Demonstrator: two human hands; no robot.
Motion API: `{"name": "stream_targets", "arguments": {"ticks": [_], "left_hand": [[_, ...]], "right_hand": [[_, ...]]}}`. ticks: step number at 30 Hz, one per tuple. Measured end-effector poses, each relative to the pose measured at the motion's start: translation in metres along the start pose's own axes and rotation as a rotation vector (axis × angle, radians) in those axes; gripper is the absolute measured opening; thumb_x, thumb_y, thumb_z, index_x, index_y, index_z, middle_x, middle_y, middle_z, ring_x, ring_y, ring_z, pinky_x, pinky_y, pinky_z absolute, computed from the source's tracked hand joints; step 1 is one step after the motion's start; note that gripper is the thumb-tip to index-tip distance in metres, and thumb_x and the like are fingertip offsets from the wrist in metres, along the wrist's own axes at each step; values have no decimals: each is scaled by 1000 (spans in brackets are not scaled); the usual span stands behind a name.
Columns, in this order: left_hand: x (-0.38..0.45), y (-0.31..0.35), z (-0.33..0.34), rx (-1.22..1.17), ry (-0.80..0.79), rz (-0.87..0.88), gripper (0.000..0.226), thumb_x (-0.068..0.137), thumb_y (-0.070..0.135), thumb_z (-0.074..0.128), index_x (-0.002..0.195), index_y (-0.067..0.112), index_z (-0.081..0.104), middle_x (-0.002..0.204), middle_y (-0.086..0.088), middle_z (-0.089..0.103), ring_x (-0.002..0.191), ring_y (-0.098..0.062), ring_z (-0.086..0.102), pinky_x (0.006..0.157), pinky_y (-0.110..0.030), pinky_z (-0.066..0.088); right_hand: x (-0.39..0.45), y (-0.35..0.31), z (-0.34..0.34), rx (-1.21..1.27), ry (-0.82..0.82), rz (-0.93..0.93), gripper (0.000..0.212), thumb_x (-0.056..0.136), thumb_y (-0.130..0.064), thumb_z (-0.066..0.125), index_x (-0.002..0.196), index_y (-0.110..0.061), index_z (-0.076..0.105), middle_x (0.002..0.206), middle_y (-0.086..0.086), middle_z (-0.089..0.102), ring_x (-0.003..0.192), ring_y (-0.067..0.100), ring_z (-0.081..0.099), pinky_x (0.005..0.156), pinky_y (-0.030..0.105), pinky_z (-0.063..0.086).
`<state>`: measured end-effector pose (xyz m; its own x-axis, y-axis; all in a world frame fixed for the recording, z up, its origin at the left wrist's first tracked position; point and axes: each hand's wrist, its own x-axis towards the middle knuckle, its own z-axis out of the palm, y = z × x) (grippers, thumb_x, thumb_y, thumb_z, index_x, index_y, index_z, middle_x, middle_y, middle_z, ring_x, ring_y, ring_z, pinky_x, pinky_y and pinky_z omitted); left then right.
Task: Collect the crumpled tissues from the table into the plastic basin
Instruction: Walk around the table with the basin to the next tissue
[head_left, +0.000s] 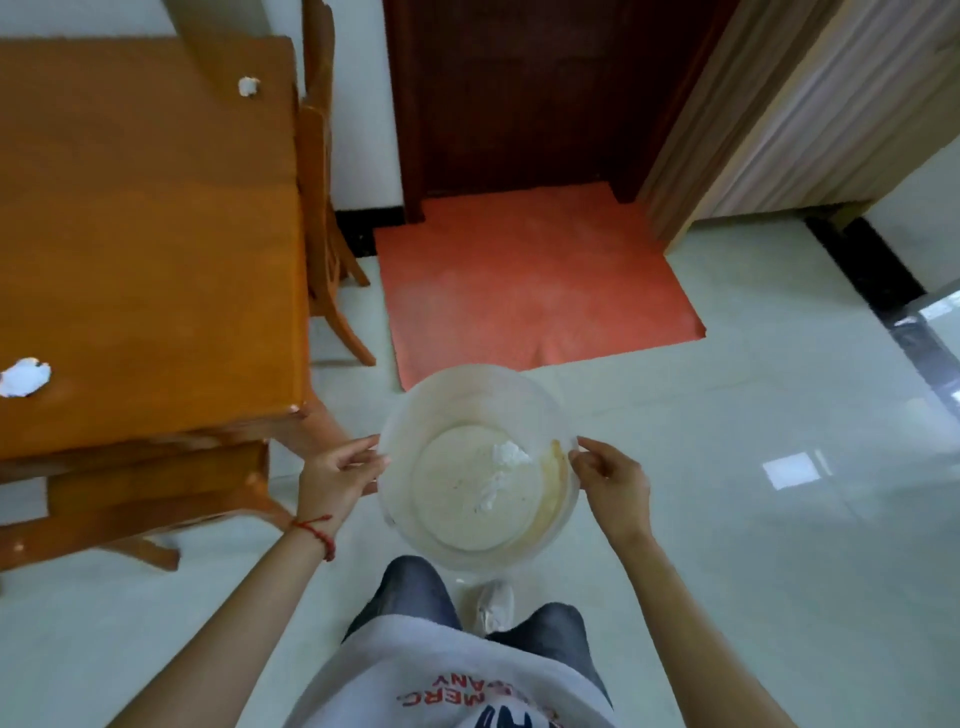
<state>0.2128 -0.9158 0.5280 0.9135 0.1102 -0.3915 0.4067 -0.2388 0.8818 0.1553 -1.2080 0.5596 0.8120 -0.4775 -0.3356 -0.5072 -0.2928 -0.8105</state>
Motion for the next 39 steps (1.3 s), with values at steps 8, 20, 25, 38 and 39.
{"name": "stream_targets", "arguments": {"ticks": [8, 20, 25, 38, 39], "left_hand": [[14, 6, 10, -97, 199, -99, 37, 74, 19, 74, 110, 15, 66, 91, 8, 68, 89, -18, 65, 71, -28, 55], [74, 18, 23, -392, 449, -248, 31, 76, 5, 69, 107, 3, 63, 100, -3, 65, 87, -26, 62, 76, -33, 53], [87, 22, 23, -465, 569, -343, 26, 76, 4, 70, 101, 2, 65, 84, -5, 66, 82, -25, 63, 65, -28, 53], [77, 46, 78, -508, 959, -426, 25, 77, 15, 71, 102, 14, 69, 82, 3, 69, 77, -14, 66, 66, -25, 55], [75, 47, 84, -525, 990, -436, 26, 77, 15, 71, 103, 14, 69, 83, 1, 69, 77, -15, 66, 67, -25, 54]], "right_hand": [[87, -33, 15, -68, -214, -69, 25, 82, -21, 60, 106, -20, 68, 71, -9, 66, 82, 17, 65, 65, 15, 44], [197, -103, 73, -213, -429, -224, 22, 81, -18, 62, 103, -20, 69, 74, -6, 67, 71, 12, 62, 56, 6, 41], [229, -126, 99, -275, -539, -290, 22, 81, -18, 63, 101, -22, 70, 79, -9, 69, 75, 9, 63, 64, 17, 44], [307, -175, 153, -416, -926, -436, 21, 78, -23, 64, 97, -27, 70, 79, -15, 71, 81, 8, 65, 72, 24, 48], [309, -178, 157, -429, -952, -446, 19, 78, -23, 64, 96, -27, 71, 79, -14, 71, 79, 8, 65, 68, 21, 47]]}}
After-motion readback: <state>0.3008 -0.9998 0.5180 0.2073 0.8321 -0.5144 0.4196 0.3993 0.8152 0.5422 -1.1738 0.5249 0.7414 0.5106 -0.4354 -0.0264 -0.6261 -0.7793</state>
